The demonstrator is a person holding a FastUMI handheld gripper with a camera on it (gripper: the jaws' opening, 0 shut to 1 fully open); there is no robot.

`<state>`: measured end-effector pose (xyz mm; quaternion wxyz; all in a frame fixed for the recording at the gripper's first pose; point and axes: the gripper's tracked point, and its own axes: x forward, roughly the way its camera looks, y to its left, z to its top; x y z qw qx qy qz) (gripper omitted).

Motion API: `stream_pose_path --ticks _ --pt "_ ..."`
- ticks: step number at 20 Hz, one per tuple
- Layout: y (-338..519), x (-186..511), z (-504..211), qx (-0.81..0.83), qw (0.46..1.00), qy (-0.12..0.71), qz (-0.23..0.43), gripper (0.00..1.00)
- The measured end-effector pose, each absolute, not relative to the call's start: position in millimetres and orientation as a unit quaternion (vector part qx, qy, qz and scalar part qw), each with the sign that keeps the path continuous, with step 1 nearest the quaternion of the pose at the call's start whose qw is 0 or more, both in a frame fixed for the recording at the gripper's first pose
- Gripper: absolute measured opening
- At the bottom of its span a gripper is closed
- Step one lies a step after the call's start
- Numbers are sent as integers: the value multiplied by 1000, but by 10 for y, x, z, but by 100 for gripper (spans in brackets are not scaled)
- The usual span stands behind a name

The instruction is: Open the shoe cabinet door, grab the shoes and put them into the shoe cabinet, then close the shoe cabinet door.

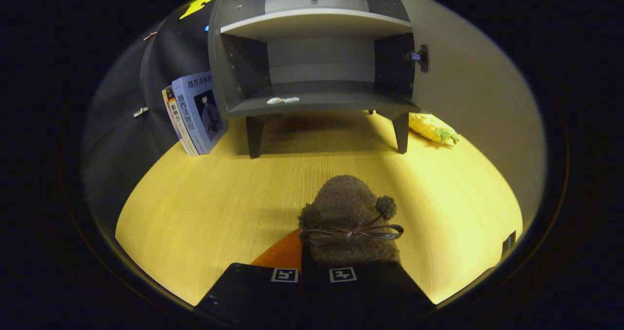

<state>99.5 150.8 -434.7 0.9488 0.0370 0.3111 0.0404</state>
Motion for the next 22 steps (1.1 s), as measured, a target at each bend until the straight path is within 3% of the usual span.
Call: stream_pose_path --ticks 13,22 --pt "1490 1008 -2363 49 964 257 53 8" --pt "1674 1694 -1194 41 970 229 71 8"
